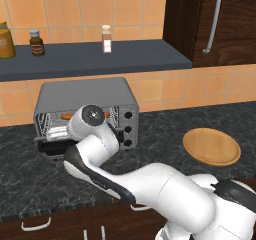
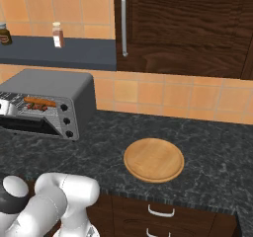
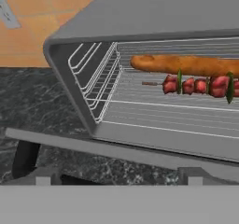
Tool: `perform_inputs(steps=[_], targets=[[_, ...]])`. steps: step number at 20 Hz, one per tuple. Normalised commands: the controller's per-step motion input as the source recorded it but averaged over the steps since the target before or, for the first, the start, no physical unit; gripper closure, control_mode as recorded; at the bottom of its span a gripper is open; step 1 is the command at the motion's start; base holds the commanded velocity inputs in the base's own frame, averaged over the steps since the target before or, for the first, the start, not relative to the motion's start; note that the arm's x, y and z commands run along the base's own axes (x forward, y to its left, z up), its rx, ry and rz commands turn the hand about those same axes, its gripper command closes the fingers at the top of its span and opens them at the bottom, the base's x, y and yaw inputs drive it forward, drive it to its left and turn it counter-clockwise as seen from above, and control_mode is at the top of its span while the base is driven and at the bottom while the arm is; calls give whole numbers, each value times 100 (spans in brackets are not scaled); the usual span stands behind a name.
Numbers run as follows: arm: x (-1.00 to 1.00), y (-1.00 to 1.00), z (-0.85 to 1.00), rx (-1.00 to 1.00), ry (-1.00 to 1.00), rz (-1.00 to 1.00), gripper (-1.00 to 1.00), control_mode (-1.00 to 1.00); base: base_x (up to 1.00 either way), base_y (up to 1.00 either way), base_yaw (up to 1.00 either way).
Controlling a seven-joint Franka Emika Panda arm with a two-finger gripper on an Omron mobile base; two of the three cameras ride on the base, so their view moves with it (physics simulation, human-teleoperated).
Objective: Pick up the kebab skewer and baguette bread, and place them inside the toaster oven. Close the toaster oven door and start by setting the timer.
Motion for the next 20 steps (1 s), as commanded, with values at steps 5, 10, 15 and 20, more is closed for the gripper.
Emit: perform_inputs(steps=[5, 10, 15, 20], targets=[[24, -2, 84, 1, 0, 4, -100, -100, 0, 0, 0], [-77, -14, 0, 0, -23, 0, -100, -100, 0, 0, 0], [-44, -33, -97, 0, -31, 0, -100, -100, 0, 0, 0], [-23, -18, -74, 0, -2, 0, -100, -100, 0, 0, 0]])
